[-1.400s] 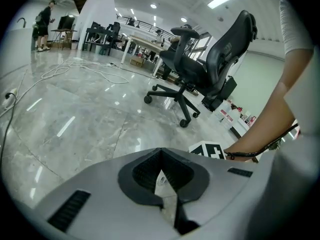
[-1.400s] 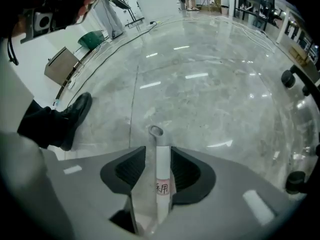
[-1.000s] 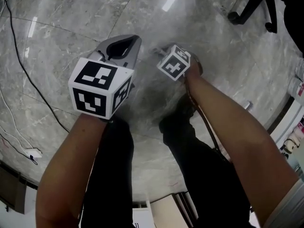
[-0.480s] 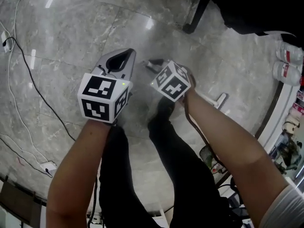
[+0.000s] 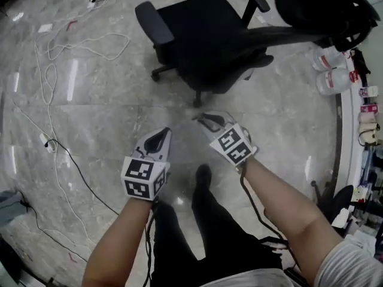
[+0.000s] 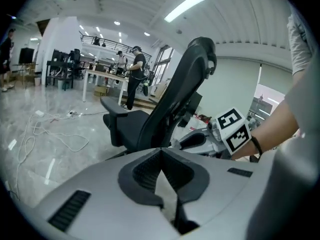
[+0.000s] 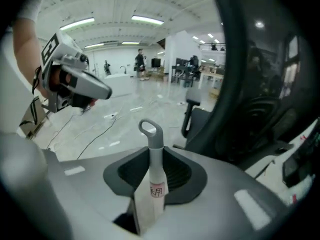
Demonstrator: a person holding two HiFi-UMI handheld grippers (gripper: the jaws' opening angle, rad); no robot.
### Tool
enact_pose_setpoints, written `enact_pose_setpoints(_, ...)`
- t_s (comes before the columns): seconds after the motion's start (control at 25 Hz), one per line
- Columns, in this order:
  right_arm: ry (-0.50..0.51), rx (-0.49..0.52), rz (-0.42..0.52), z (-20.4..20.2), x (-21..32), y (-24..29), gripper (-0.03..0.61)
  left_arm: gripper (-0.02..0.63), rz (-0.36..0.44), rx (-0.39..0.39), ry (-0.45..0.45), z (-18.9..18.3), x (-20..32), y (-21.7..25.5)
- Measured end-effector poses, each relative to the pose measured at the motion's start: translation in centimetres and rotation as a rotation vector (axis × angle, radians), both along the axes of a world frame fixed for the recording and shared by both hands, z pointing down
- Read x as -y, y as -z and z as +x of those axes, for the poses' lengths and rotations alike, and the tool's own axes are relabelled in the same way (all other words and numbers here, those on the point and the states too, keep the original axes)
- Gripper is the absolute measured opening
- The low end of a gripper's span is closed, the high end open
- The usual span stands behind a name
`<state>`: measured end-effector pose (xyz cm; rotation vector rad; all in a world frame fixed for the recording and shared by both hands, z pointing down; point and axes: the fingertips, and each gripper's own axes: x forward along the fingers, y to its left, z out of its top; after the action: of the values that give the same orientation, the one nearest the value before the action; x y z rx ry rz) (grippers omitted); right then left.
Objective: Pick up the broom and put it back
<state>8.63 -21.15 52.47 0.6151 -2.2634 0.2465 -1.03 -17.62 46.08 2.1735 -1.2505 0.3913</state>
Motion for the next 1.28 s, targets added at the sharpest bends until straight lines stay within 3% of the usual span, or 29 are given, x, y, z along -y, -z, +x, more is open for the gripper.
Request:
enact_pose_setpoints(0.16, -0.19, 0.093, 0.065, 7.2, 5.8, 9.9, 0.084, 0.005, 0.042, 0.033, 0.018, 2.6, 1.4, 9.3)
enact_pose_setpoints(0.36, -0.386, 0.193, 0.059, 13.0, 11.6, 16.7, 0.084, 0.005, 0.071, 0.073, 0.099, 3.2, 1.8, 18.4)
enact_pose_setpoints(0.68, -0.434, 0.205, 0.003, 15.9, 12.0, 20.5, 0.097, 0.005, 0.08, 0.099, 0.196, 5.4, -1.5, 26.4)
enact_pose_setpoints(1.0, -0.427, 0.288, 0.083, 14.6, 9.8, 29.1, 0.1, 0.005, 0.185, 0.096, 0.2, 3.7, -1.5, 33.1)
enact_pose_setpoints(1.28, -0.359, 0.421, 0.174, 7.8, 1.5, 41.7, 0.061, 0.005, 0.344, 0.072, 0.152, 0.6, -4.0, 42.7)
